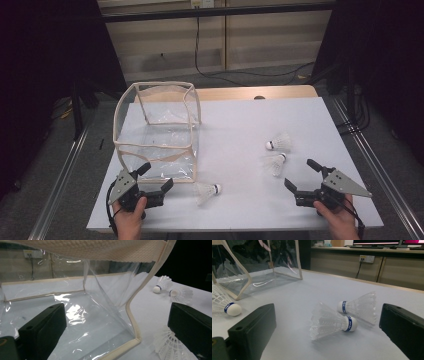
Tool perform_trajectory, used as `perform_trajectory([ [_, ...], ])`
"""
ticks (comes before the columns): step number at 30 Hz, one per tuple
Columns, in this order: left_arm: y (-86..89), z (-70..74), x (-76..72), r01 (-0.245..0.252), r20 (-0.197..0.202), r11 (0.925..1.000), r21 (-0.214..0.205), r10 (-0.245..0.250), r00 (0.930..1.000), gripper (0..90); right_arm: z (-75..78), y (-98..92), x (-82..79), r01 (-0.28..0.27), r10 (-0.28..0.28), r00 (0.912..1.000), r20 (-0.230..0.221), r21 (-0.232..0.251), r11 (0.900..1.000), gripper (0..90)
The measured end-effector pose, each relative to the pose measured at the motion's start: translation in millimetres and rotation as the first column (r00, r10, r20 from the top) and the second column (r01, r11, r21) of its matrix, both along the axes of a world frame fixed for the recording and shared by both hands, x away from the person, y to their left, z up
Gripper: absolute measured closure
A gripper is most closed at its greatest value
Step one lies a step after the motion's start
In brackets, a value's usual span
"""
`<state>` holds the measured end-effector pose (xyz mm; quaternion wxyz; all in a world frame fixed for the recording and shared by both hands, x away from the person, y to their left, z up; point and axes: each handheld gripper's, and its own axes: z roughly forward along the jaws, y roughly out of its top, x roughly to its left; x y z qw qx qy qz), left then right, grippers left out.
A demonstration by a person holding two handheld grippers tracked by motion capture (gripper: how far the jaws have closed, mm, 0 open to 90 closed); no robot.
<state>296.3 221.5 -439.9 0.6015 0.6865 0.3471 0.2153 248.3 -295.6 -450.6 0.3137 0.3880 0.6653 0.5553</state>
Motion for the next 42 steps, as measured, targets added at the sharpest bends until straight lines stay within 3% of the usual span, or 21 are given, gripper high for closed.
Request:
perform_trajectory([
  [17, -11.5, 2.6, -0.9, 0.056, -0.021, 0.9984, -0.005, -0.056, 0.9982, 1.9, 0.4, -0.2, 1.0, 0.001, -0.001, 1.0000, 0.004, -0.001, 1.0000, 0.5],
  [25, -18.8, 5.8, -2.8, 0.095, -0.050, 0.9947, -0.038, -0.097, 0.9940, 1.7, 0.8, -0.1, 1.4, 0.000, 0.000, 1.0000, 0.004, 0.005, 1.0000, 0.5],
  [28, -25.3, 8.4, -3.9, 0.114, -0.054, 0.9933, -0.023, -0.115, 0.9919, 1.7, 0.9, 0.2, 0.1, -0.001, 0.001, 1.0000, 0.002, -0.004, 1.0000, 0.5],
  [34, -38.7, 8.5, -5.2, 0.182, -0.071, 0.9832, 0.003, -0.182, 0.9808, 1.7, 1.7, -1.9, -0.9, 0.005, -0.005, 0.9999, 0.010, -0.006, 1.0000, 0.6],
  [37, -44.1, 8.3, -4.5, 0.205, -0.094, 0.9787, -0.010, -0.205, 0.9743, 1.7, 1.6, -2.4, -1.1, 0.009, -0.008, 0.9999, 0.012, -0.006, 0.9999, 0.6],
  [42, -55.5, 8.2, -6.1, 0.245, -0.114, 0.9687, 0.038, -0.240, 0.9641, 1.7, 1.6, -2.3, -1.4, 0.008, -0.008, 0.9999, 0.010, -0.006, 0.9999, 0.6],
])
